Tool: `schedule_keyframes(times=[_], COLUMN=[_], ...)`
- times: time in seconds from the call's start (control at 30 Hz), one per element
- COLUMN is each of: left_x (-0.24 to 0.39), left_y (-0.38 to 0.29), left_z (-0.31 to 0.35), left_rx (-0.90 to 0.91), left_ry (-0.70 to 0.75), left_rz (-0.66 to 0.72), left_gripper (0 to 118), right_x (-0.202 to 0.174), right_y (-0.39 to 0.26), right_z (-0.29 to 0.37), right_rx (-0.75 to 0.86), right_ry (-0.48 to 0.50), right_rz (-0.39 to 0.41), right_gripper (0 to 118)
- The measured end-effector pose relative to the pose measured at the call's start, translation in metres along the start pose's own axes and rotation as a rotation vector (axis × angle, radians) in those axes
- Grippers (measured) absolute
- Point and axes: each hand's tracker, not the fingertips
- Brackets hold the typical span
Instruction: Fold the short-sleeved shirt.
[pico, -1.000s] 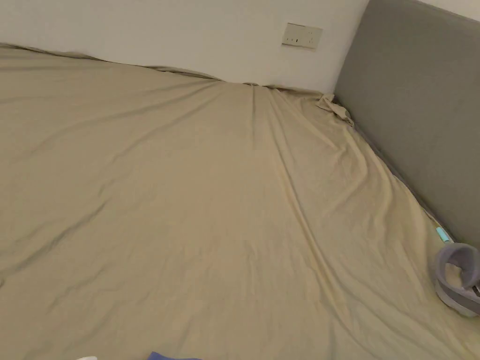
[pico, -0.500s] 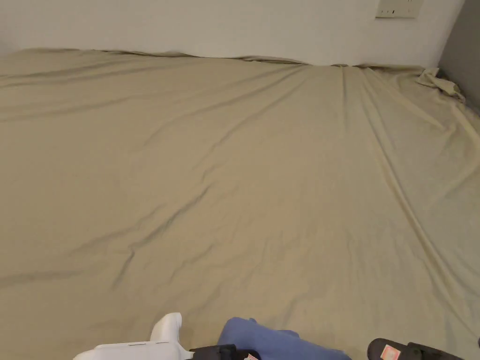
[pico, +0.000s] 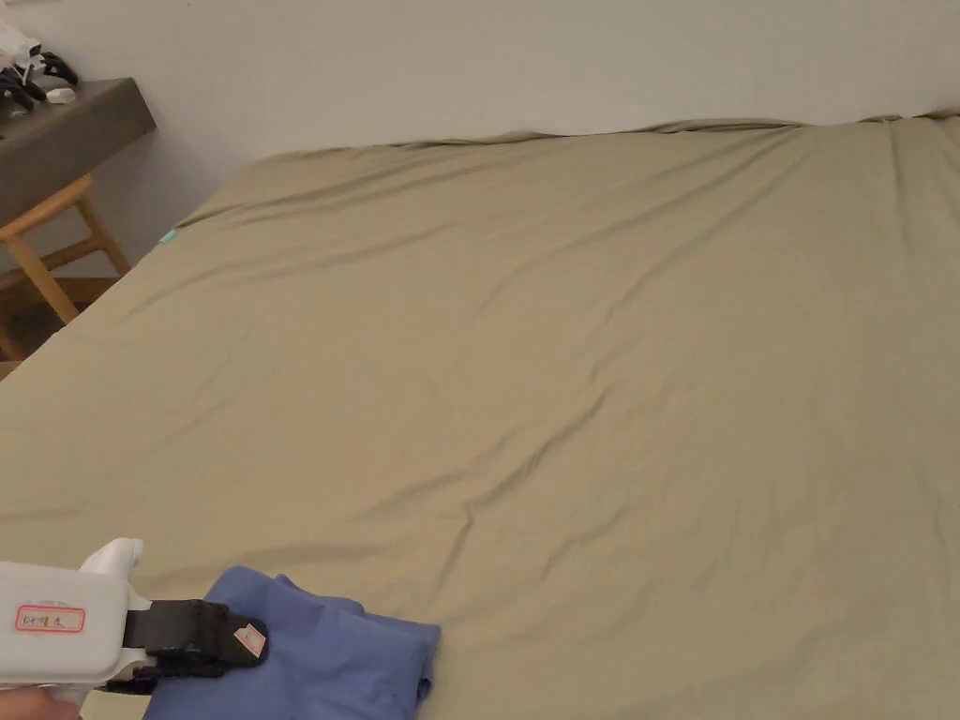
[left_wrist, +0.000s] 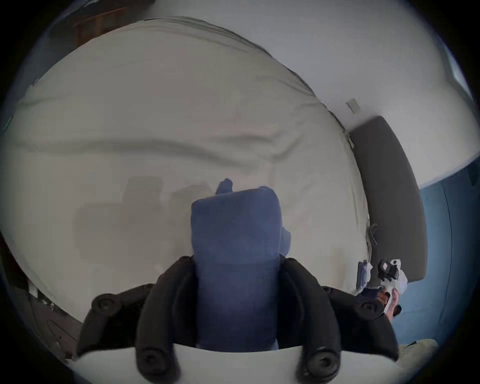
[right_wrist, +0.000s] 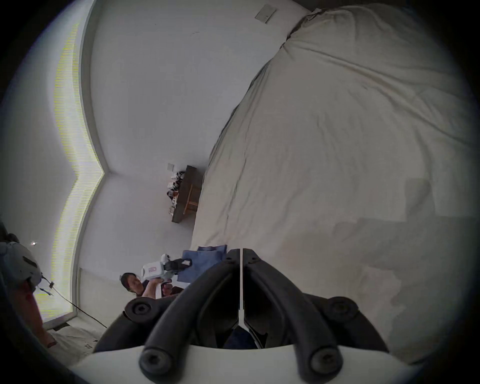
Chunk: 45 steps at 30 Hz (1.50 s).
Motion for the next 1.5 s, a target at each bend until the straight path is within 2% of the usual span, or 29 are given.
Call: schedule_keyframes(times=[0.07,0.13,0.17,0.23,0.27,0.3,0.33,0.37,0.4,0.43,0.47,0.5,0.53,0.57,0.6,0.63,0.7,0.73,0.8,0.87,0.97,1.03,1.13,1.3,1.4,1.5], left_x=[-0.025,-0.047,-0.056,-0.053,-0.049,-0.047,-0.038,-0.029,-0.015,-0.005,0.014,0.034,0.062,0.085,0.118,0.150,0.191,0.219,0.269,0.325,0.363,0.380,0.388,0.398,0.403,0.410], left_y=[0.005,0.004,0.000,-0.009,-0.014,-0.020,-0.022,-0.024,-0.024,-0.021,-0.017,-0.010,0.000,0.008,0.019,0.028,0.042,0.045,0.042,0.032,0.020,0.004,0.002,-0.016,-0.024,-0.024], left_z=[-0.001,-0.007,-0.010,-0.016,-0.019,-0.011,-0.012,-0.013,-0.012,-0.005,-0.001,0.005,0.019,0.031,0.046,0.065,0.099,0.113,0.131,0.135,0.133,0.125,0.109,0.105,0.115,0.121], left_rx=[-0.005,0.003,0.019,0.046,0.048,0.091,0.109,0.113,0.096,0.071,0.076,0.090,0.119,0.182,0.263,0.377,0.563,0.656,0.818,0.982,1.093,1.129,1.119,1.006,1.030,1.058], left_ry=[0.142,0.224,0.258,0.467,0.535,0.541,0.445,0.409,0.379,0.313,0.243,0.208,0.180,0.164,0.165,0.180,0.093,0.056,0.098,0.180,0.100,0.137,0.136,0.033,0.003,0.033], left_rz=[0.051,0.099,0.127,0.102,0.071,0.018,0.015,0.030,0.047,0.040,0.014,-0.034,-0.103,-0.175,-0.254,-0.263,-0.277,-0.310,-0.413,-0.495,-0.464,-0.431,-0.450,-0.451,-0.456,-0.493], left_gripper=[49,50,66,116,118,118,118,118,118,118,115,102,69,0,0,0,0,0,0,0,0,0,0,0,0,0], right_x=[-0.006,-0.010,-0.014,-0.022,-0.021,-0.023,-0.025,-0.024,-0.021,-0.019,-0.020,-0.025,-0.033,-0.047,-0.069,-0.097,-0.145,-0.172,-0.217,-0.260,-0.294,-0.301,-0.287,-0.269,-0.272,-0.278], right_y=[-0.003,-0.002,-0.002,-0.003,-0.001,-0.002,-0.004,-0.004,0.000,0.005,0.014,0.024,0.042,0.057,0.078,0.099,0.128,0.137,0.146,0.143,0.128,0.115,0.093,0.078,0.082,0.083], right_z=[-0.003,-0.001,-0.001,-0.002,0.000,-0.001,-0.002,-0.002,0.001,0.004,0.008,0.011,0.018,0.022,0.028,0.034,0.045,0.050,0.057,0.057,0.039,0.026,0.014,0.005,0.006,0.010], right_rx=[-0.018,-0.046,-0.056,-0.074,-0.095,-0.106,-0.110,-0.104,-0.101,-0.100,-0.097,-0.081,-0.043,-0.003,0.051,0.114,0.251,0.338,0.494,0.646,0.825,0.857,0.874,0.814,0.800,0.801], right_ry=[-0.015,-0.066,-0.103,-0.181,-0.234,-0.282,-0.333,-0.340,-0.295,-0.207,-0.128,-0.092,-0.100,-0.137,-0.201,-0.286,-0.400,-0.416,-0.428,-0.439,-0.621,-0.694,-0.635,-0.643,-0.649,-0.613], right_rz=[0.010,0.063,0.098,0.163,0.191,0.217,0.230,0.195,0.132,0.055,-0.005,-0.038,-0.030,0.016,0.103,0.209,0.374,0.425,0.518,0.684,0.912,1.003,1.003,0.970,0.961,0.933], right_gripper=[3,3,3,3,3,3,3,3,3,3,3,3,3,3,3,3,3,3,3,4,4,4,4,5,5,5])
